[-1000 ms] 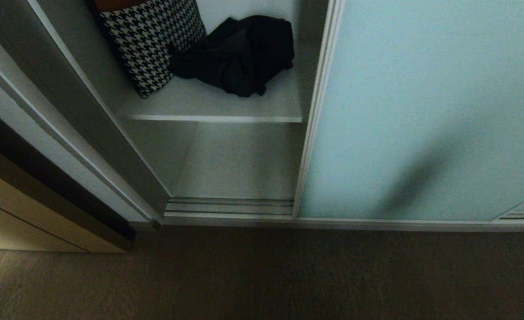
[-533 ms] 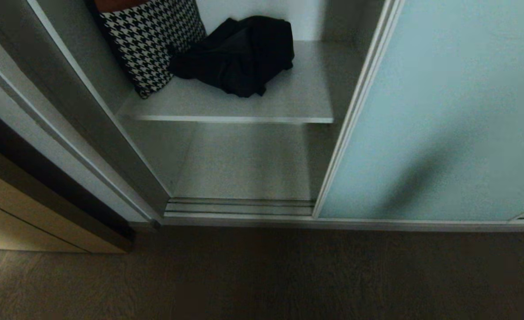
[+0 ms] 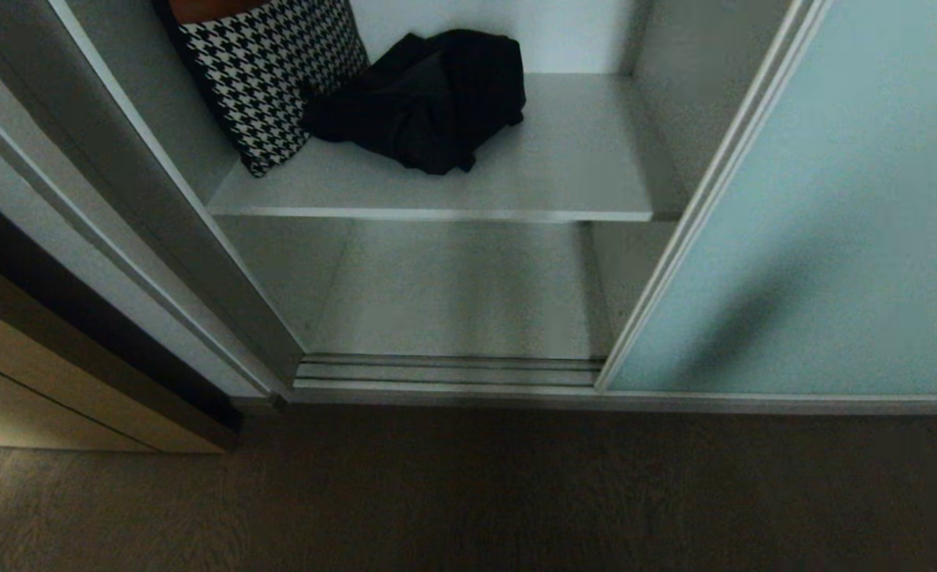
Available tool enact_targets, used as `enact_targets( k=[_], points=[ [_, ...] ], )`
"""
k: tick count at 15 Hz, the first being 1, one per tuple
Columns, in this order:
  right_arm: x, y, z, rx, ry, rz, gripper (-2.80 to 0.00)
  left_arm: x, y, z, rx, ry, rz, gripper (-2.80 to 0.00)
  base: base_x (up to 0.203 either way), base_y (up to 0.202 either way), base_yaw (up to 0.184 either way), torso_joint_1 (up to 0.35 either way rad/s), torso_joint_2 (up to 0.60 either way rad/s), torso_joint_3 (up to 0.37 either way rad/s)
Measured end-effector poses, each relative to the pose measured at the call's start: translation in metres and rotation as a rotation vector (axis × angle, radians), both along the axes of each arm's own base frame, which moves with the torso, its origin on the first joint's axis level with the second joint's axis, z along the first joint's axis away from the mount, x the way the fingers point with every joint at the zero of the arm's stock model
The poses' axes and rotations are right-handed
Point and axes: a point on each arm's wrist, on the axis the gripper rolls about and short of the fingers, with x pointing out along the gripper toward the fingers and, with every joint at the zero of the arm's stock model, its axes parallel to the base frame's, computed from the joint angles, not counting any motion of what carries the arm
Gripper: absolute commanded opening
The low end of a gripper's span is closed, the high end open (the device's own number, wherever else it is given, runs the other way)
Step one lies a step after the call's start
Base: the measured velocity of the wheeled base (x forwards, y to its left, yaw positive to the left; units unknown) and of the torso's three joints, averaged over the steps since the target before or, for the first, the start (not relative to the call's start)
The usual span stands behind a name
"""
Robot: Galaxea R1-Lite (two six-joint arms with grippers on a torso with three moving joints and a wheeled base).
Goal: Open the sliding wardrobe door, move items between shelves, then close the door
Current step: Open the door
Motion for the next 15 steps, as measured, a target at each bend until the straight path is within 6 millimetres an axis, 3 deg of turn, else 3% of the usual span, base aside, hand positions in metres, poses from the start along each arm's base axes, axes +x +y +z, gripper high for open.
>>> enact_targets(
  k=[3,15],
  points=[
    [0.000,0.000,0.000,0.000,0.001,0.000,-2.80,-0.009,-0.002,-0.021,0.000,0.066,-0.078,-2.80,0.000,0.000,0.000,0.000,0.00,0.000],
    [0.000,0.000,0.000,0.000,0.000,0.000,-2.80,-0.012,-0.002,-0.024,0.033,0.041,-0.106,-2.80,0.000,0.000,0.000,0.000,0.00,0.000]
  ],
)
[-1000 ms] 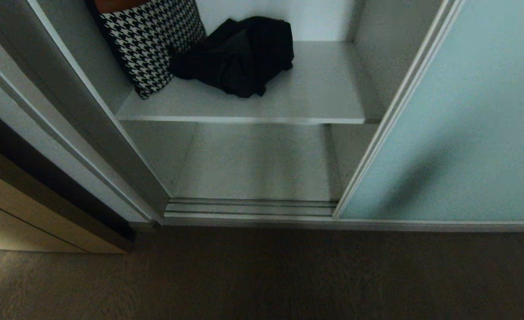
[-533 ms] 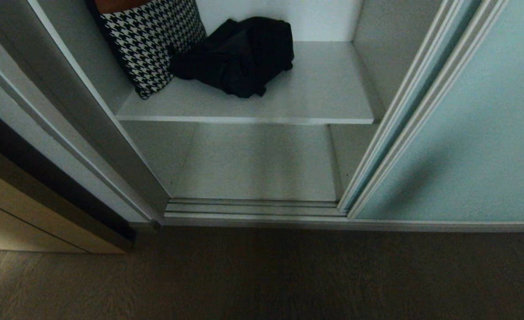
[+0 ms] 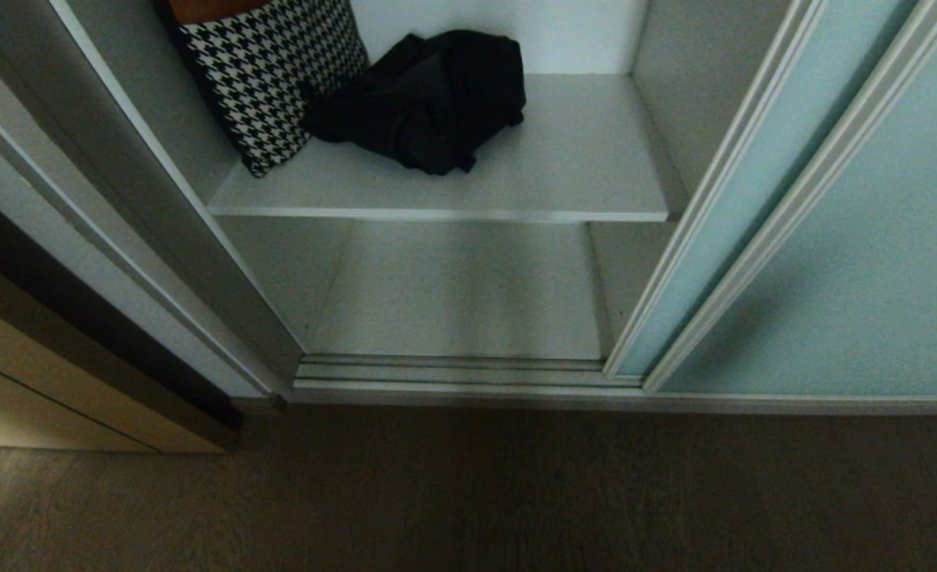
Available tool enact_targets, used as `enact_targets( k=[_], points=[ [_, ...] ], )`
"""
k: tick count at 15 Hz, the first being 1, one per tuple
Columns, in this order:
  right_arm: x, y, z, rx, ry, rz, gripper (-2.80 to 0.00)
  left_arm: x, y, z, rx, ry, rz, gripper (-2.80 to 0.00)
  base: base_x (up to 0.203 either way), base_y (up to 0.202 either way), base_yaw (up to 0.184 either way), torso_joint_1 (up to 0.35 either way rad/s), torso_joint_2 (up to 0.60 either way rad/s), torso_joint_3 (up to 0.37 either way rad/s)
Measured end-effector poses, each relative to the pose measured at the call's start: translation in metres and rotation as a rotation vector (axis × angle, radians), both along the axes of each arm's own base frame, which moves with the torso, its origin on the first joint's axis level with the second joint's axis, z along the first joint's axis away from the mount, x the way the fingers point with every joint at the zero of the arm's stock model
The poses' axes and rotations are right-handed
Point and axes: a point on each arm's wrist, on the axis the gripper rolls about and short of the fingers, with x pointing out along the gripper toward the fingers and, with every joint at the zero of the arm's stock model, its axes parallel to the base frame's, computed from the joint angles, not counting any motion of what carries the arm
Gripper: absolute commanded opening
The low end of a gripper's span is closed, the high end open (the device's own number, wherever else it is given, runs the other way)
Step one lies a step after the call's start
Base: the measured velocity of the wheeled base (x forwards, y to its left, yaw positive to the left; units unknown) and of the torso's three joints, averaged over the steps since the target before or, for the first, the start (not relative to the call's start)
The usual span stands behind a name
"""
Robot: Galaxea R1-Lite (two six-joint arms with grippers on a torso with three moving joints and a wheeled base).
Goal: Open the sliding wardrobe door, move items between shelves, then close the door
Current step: Open the door
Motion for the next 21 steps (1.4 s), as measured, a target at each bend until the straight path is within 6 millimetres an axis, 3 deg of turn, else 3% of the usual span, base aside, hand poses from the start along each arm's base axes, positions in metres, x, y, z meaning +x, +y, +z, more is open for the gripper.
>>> enact_targets(
  k=[21],
  points=[
    [0.0000,0.0000,0.0000,0.001,0.000,0.000,-2.80,0.0001,0.0001,0.0001,-0.037,0.001,0.006,-2.80,0.000,0.000,0.000,0.000,0.00,0.000]
  ],
)
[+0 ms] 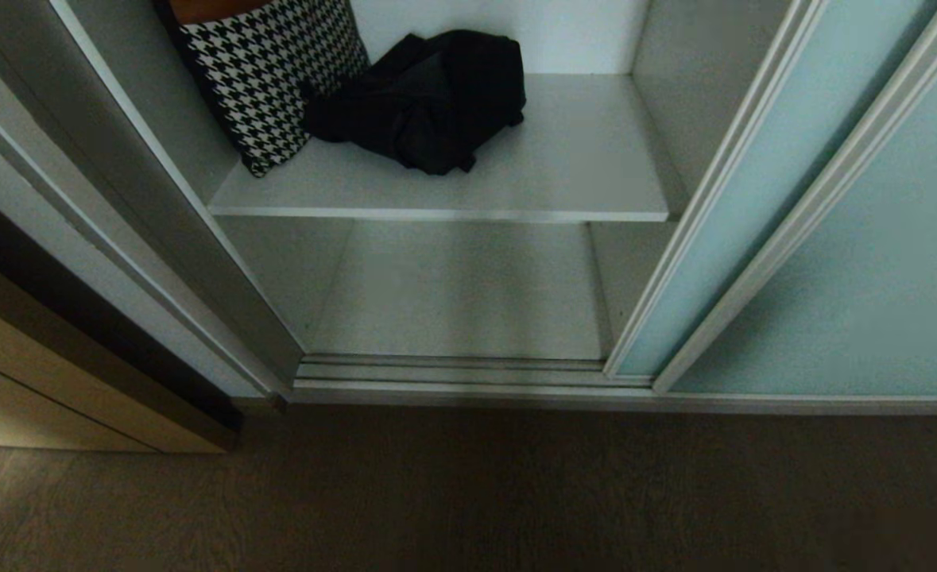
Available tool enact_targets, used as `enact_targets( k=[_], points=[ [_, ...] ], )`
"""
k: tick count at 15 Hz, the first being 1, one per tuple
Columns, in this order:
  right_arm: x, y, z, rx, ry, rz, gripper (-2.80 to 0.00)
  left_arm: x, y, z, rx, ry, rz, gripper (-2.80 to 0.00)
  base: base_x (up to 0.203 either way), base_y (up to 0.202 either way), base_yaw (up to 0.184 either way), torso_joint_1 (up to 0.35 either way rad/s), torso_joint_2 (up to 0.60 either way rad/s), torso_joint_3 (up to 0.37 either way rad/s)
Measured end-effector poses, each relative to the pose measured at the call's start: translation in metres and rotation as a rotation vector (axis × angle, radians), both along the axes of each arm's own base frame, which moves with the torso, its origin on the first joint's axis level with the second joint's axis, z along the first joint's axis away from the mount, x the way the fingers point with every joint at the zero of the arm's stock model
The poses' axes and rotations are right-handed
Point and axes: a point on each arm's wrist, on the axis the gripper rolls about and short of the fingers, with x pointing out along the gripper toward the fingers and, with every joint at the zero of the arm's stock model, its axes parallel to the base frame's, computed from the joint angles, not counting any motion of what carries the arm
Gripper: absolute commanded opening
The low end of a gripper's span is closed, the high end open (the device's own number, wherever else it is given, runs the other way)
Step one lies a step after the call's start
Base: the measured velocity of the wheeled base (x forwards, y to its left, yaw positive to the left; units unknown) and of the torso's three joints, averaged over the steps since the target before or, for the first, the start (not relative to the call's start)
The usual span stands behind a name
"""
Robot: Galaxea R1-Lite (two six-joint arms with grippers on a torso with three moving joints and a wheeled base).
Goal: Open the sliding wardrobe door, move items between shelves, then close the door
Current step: Open the door
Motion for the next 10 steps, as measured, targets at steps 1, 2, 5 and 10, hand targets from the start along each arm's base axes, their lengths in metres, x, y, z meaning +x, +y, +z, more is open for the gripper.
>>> enact_targets(
  k=[1,2,5,10],
  points=[
    [0.0000,0.0000,0.0000,0.000,0.000,0.000,-2.80,0.0000,0.0000,0.0000,0.001,0.000,0.002,-2.80,0.000,0.000,0.000,0.000,0.00,0.000],
    [0.0000,0.0000,0.0000,0.000,0.000,0.000,-2.80,0.0000,0.0000,-0.0001,0.001,0.001,0.001,-2.80,0.000,0.000,0.000,0.000,0.00,0.000],
    [0.0000,0.0000,0.0000,0.000,0.000,0.000,-2.80,0.0000,0.0000,0.0000,0.010,0.001,0.000,-2.80,0.000,0.000,0.000,0.000,0.00,0.000],
    [0.0000,0.0000,0.0000,0.000,0.000,-0.001,-2.80,0.0000,0.0000,0.0001,0.008,0.001,0.000,-2.80,0.000,0.000,0.000,0.000,0.00,0.000]
  ],
)
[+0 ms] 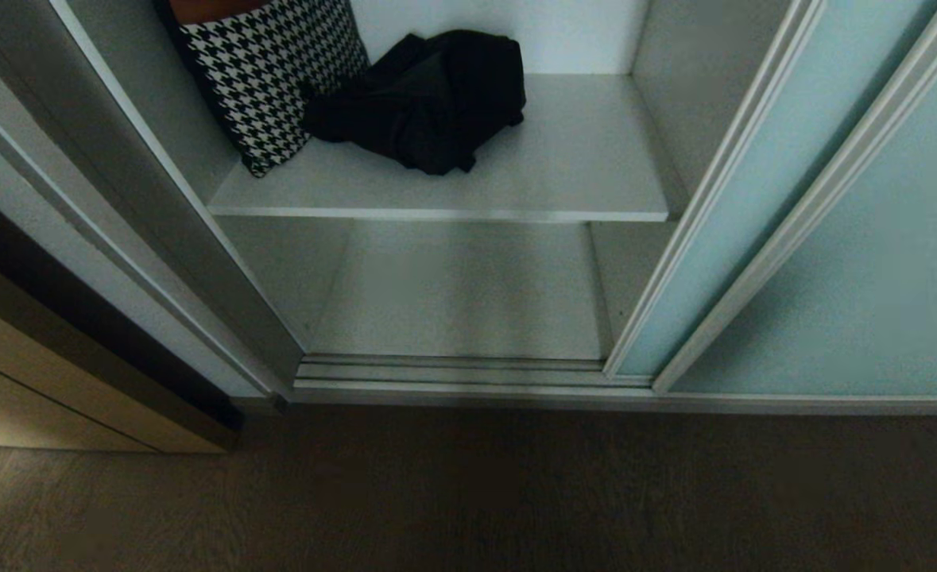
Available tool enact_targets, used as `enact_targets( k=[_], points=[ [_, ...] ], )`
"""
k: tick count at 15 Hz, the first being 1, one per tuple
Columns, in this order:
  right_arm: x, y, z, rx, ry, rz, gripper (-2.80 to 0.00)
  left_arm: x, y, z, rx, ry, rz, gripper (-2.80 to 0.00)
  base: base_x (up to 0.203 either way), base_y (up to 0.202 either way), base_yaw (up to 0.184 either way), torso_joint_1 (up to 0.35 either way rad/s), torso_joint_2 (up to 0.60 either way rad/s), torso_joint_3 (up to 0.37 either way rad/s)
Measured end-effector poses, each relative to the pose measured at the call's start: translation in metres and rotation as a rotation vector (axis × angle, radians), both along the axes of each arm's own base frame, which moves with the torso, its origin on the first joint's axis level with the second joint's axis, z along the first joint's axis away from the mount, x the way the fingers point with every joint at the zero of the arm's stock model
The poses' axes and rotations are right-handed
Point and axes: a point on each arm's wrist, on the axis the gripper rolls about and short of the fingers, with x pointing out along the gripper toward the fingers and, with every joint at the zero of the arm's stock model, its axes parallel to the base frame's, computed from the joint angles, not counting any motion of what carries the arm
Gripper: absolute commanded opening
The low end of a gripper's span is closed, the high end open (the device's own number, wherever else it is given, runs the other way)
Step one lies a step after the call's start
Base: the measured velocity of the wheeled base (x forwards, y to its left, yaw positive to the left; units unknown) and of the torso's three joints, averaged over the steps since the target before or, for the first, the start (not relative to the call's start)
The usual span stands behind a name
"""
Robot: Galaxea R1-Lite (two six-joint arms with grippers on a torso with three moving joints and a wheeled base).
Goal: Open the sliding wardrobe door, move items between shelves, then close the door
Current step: Open the door
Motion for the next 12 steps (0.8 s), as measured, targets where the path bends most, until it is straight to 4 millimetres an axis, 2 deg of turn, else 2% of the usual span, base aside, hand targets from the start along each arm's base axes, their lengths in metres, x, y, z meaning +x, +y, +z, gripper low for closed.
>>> enact_targets(
  k=[2,8,12],
  points=[
    [0.0000,0.0000,0.0000,0.000,0.000,0.000,-2.80,0.0000,0.0000,0.0001,-0.003,0.000,0.000,-2.80,0.105,0.000,0.001,-0.004,0.00,0.005],
    [0.0000,0.0000,0.0000,0.000,0.000,0.000,-2.80,0.0001,0.0000,-0.0001,0.005,0.002,0.001,-2.80,0.193,0.000,0.002,0.006,0.00,0.000],
    [0.0000,0.0000,0.0000,-0.001,0.000,0.001,-2.80,0.0002,0.0001,0.0000,-0.023,0.000,0.004,-2.80,0.026,0.000,0.000,0.001,0.00,-0.001]
  ],
)
